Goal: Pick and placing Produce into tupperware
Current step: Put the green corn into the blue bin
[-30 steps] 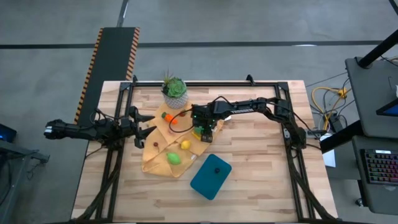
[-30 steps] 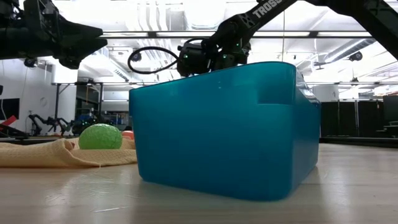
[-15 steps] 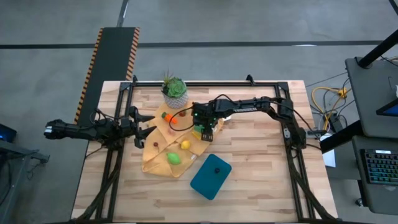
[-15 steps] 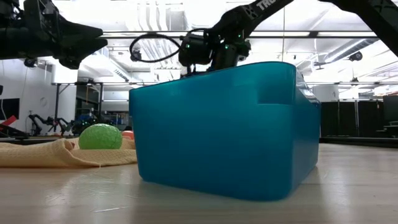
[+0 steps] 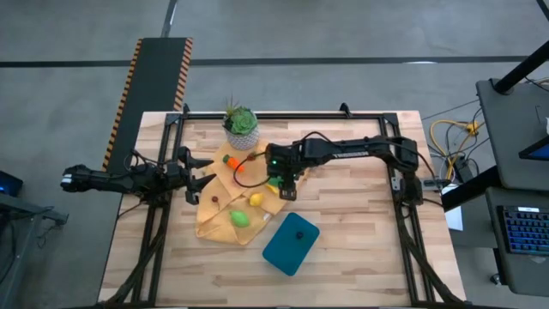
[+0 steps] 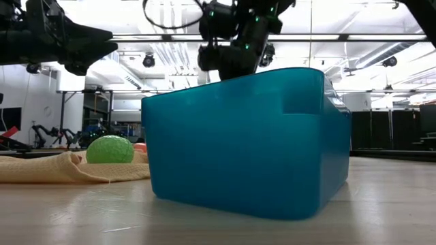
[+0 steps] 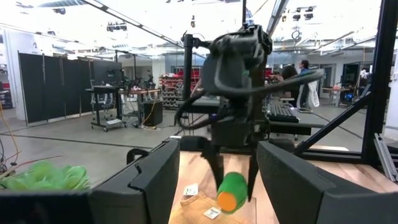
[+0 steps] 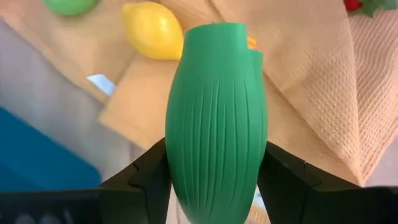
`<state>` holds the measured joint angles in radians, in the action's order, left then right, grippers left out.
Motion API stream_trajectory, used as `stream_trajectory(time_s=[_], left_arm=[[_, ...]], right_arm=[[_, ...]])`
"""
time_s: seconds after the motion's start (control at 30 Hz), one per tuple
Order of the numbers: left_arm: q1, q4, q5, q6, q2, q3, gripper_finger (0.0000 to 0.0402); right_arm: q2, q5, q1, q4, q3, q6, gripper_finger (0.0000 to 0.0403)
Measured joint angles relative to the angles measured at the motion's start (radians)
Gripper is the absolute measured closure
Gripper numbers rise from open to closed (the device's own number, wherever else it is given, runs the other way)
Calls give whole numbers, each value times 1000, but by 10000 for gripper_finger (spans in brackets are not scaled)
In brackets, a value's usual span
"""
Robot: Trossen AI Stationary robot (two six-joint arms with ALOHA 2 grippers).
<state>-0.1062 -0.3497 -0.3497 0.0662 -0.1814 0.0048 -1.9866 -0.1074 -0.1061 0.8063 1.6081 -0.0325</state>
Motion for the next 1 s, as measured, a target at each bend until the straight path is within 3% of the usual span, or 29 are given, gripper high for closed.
stream_trajectory(time_s=[0.33,0.63,1.0], left_arm=[[0,-1,-3,1,0,0,200],[0,-1,-4,47,1,0,200],[0,-3,-4,50,1,0,200]], right_arm=[[73,7,107,40,-2,109,221],[88,133,221,82,-5,239,221],[88,164,359,104,-5,430,220]])
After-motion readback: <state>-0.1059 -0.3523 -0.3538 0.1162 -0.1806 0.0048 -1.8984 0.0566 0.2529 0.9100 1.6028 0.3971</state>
